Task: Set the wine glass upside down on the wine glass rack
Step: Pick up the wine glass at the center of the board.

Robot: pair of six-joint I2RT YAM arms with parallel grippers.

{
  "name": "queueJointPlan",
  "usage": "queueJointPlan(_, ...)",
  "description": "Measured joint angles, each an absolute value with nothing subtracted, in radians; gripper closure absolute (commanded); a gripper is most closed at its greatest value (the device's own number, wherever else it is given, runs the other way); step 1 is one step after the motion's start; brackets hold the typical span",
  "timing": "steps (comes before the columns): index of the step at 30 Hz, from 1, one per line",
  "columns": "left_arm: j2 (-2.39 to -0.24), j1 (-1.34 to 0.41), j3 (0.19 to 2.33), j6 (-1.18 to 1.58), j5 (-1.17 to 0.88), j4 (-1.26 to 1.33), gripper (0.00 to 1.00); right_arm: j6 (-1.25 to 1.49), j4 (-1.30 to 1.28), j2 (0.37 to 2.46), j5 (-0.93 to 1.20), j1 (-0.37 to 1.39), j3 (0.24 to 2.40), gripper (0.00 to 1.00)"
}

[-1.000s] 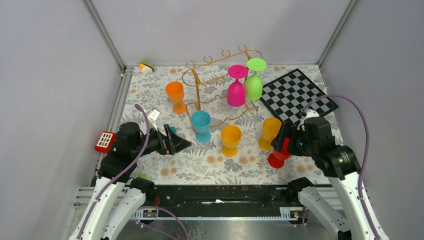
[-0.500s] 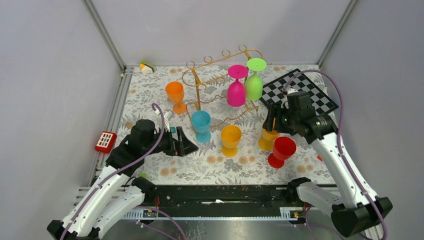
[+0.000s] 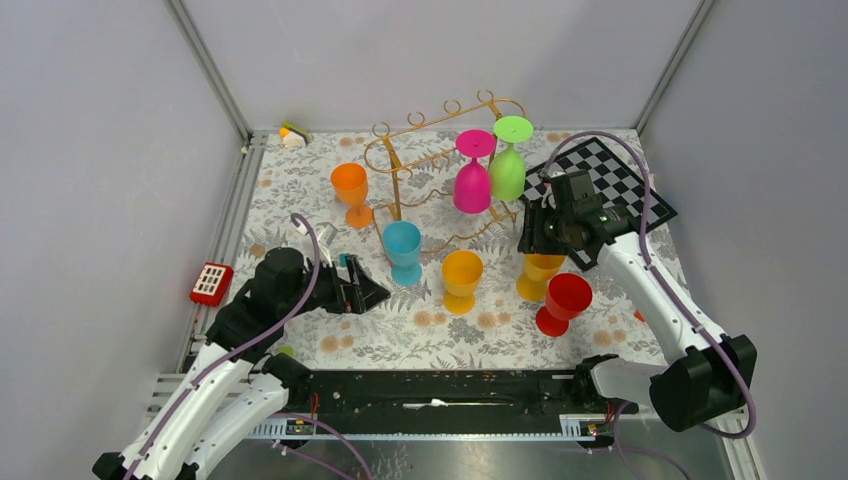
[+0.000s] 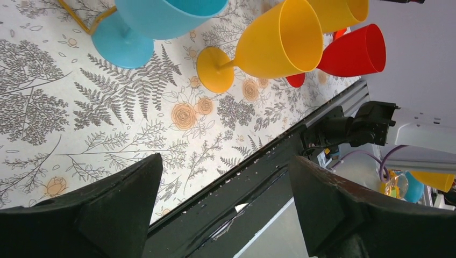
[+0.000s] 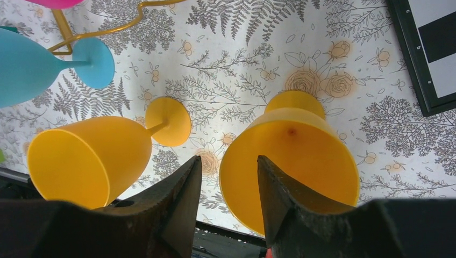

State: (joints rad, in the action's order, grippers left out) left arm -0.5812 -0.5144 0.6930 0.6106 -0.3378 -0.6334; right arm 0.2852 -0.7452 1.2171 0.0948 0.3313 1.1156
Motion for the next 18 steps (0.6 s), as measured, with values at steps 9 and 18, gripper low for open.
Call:
queueJointPlan(9,-0.570,-0.514,0.683,0.623,-0.284,-0.635,0.06,0.284,-0.748,1.287,0.028,0.408,1.116,0.52)
queueJointPlan(18,-0.569,-0.514,0.683,0.622,-0.246,-0.640,0.06,0.281,-0.772,1.320,-0.069,0.442,1.116,0.75)
